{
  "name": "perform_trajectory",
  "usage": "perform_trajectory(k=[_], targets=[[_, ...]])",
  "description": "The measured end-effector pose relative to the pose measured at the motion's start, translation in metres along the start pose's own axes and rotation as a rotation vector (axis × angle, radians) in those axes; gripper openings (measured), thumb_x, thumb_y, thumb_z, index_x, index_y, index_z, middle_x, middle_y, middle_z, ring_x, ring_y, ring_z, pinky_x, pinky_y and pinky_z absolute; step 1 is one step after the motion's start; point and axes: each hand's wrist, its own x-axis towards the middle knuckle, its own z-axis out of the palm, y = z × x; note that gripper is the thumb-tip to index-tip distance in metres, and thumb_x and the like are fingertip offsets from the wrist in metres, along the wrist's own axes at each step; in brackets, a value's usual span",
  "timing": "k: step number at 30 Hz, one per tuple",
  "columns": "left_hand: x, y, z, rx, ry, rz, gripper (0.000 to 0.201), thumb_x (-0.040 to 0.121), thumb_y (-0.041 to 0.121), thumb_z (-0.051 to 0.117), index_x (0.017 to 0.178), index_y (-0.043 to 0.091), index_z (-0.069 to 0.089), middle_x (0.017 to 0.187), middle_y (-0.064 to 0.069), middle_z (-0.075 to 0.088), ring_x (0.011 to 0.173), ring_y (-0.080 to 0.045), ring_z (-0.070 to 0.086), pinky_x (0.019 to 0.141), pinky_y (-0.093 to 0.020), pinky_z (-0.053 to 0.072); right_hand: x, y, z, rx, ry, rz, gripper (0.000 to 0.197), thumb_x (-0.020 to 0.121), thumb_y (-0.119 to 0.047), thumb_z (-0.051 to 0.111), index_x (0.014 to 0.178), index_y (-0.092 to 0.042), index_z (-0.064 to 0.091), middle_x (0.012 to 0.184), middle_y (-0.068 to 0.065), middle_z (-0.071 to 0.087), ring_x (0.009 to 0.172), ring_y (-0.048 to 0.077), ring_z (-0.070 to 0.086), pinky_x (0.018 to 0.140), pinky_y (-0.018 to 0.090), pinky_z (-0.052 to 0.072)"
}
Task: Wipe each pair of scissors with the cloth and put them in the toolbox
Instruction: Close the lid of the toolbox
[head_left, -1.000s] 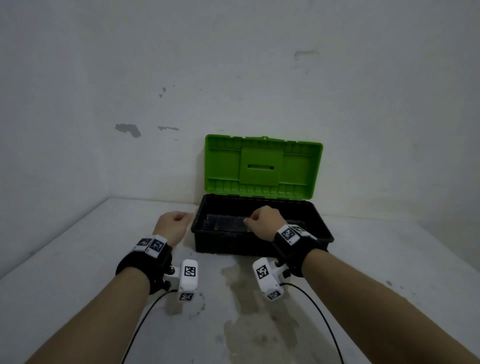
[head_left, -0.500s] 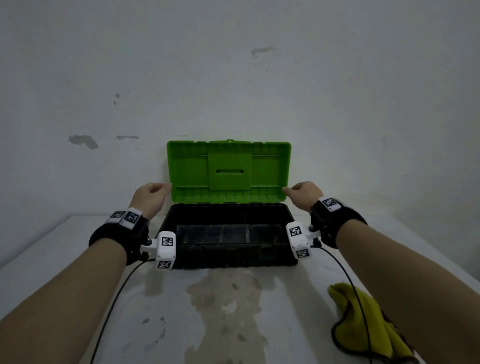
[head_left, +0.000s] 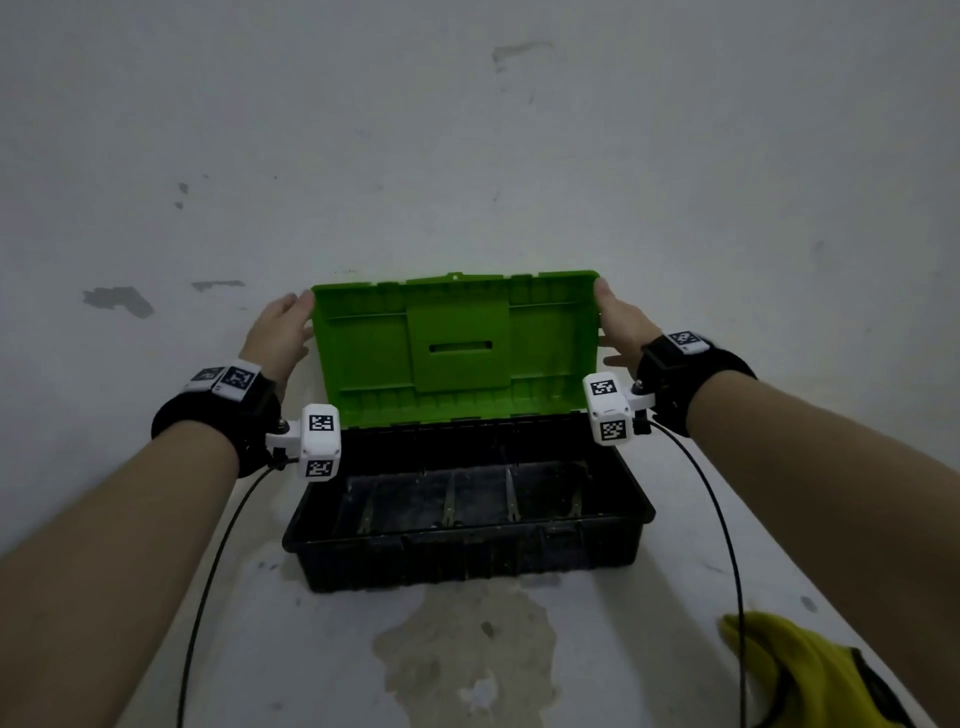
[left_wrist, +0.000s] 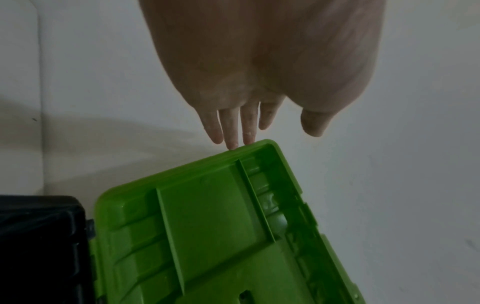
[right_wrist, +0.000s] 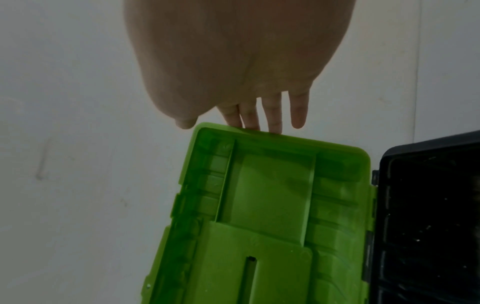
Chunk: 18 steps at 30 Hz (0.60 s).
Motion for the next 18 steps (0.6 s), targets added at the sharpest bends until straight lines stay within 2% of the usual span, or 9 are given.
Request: perform_trajectory(k=[4,7,10,13,15,18], targets=[[-0.015,0.005,-0.005,-0.062,0.002,0.008,0.041,0.103,0.044,0.038,0.133,0.017,0.048,0.132,-0.002,0.057,0.118,-0.020,0.056,0.103,-0.037,0.042,-0.018,0.002,-0.006,0.076,-0.012,-0.006,0.091,0.085,-0.080,0.016,0.148,-0.017,0.035,0.149,0.010,0.043,0.129,0.029,0.047,0.100,0.047,0.042],[-0.033,0.007,-0.018,-0.087,-0.002,0.013,0.038,0.103,0.042,0.041,0.129,0.017,0.053,0.128,-0.005,0.060,0.116,-0.021,0.059,0.101,-0.038,0.045,-0.042,0.003,-0.010,0.140,-0.037,-0.025,0.095,0.081,-0.084,0.016,0.149,-0.020,0.033,0.151,0.009,0.041,0.133,0.029,0.043,0.103,0.048,0.038],[-0.055,0.006,-0.029,-0.079,-0.023,0.015,0.042,0.103,0.042,0.043,0.126,0.010,0.058,0.126,-0.007,0.063,0.115,-0.022,0.060,0.099,-0.036,0.046,-0.068,0.008,-0.012,0.169,-0.039,-0.038,0.093,0.081,-0.084,0.023,0.148,-0.020,0.036,0.150,0.007,0.042,0.134,0.028,0.042,0.104,0.049,0.036],[-0.080,-0.002,-0.036,-0.046,0.003,0.036,0.024,0.098,0.035,0.056,0.106,0.013,0.061,0.122,-0.013,0.066,0.113,-0.025,0.063,0.095,-0.036,0.050,-0.090,0.023,-0.013,0.157,-0.021,-0.041,0.096,0.075,-0.085,0.036,0.144,-0.018,0.039,0.146,0.005,0.044,0.128,0.028,0.045,0.099,0.048,0.041],[-0.096,-0.013,-0.042,0.022,0.035,0.064,0.019,0.093,0.029,0.065,0.102,0.013,0.063,0.116,-0.016,0.067,0.110,-0.028,0.064,0.094,-0.038,0.053,-0.101,0.036,-0.013,0.107,0.022,-0.050,0.098,0.069,-0.084,0.047,0.139,-0.015,0.044,0.138,0.006,0.051,0.119,0.027,0.051,0.096,0.048,0.046],[-0.119,-0.027,-0.048,0.097,0.064,0.067,0.019,0.090,0.025,0.069,0.105,0.015,0.065,0.111,-0.013,0.068,0.103,-0.028,0.065,0.097,-0.047,0.054,-0.113,0.057,-0.014,0.060,0.059,-0.094,0.071,0.083,-0.064,0.056,0.131,-0.011,0.051,0.108,0.001,0.058,0.105,0.023,0.054,0.099,0.048,0.046]])
